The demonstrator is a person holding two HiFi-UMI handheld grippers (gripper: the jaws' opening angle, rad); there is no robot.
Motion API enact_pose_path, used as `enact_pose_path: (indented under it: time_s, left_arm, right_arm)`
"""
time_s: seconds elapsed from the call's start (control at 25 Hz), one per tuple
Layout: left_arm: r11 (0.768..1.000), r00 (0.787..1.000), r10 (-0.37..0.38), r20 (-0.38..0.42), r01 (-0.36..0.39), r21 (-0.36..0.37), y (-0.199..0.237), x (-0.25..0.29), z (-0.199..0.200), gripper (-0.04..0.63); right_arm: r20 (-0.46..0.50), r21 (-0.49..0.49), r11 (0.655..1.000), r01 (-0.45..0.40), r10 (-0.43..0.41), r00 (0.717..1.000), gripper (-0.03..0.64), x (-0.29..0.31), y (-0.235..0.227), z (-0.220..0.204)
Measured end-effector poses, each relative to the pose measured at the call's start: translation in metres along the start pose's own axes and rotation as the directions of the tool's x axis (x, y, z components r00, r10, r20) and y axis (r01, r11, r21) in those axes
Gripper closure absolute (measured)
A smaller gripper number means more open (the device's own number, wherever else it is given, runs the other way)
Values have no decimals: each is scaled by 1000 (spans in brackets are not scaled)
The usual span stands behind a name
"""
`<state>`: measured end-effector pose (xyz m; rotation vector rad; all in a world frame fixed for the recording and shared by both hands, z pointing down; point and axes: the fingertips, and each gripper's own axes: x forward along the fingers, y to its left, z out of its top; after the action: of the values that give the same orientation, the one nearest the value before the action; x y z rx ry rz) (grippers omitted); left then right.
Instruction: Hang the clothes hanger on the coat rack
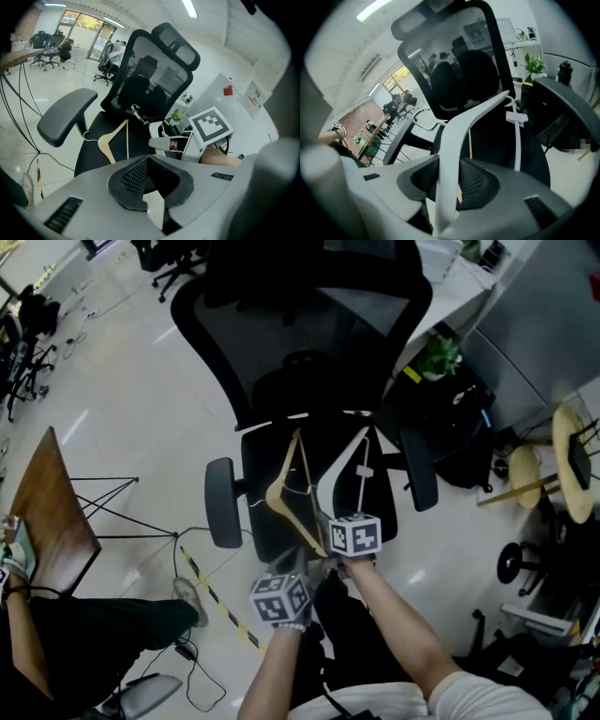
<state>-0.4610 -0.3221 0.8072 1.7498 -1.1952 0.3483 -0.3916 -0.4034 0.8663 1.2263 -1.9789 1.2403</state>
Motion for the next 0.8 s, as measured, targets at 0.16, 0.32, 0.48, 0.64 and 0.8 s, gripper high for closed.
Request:
enact_pose_path:
  time_s: [0.16, 0.32, 0.48, 0.64, 0.8]
  left_arm:
    - [999, 999, -37, 29, 36, 37, -24, -36, 19, 597]
    - [991, 994, -94, 52, 88, 101, -49, -73, 34, 597]
    - [976, 986, -158, 51, 148, 162, -75, -107, 38, 597]
    - [940, 967, -246, 63, 222, 259, -106, -131, 38, 597]
    - [894, 944, -324, 54, 287, 343, -142, -156, 39, 597]
  right_arm:
    - [77, 10, 999, -33, 32, 997, 469, -59, 37, 21]
    - [160, 9, 999, -46, 43, 986, 468, -118, 67, 39]
    - [231, 22, 998, -55, 49, 972, 468, -174, 90, 46]
    - [325, 30, 998, -55, 42, 945, 469, -225, 100, 40]
    - [407, 75, 994, -74, 37, 913, 469, -277, 108, 29]
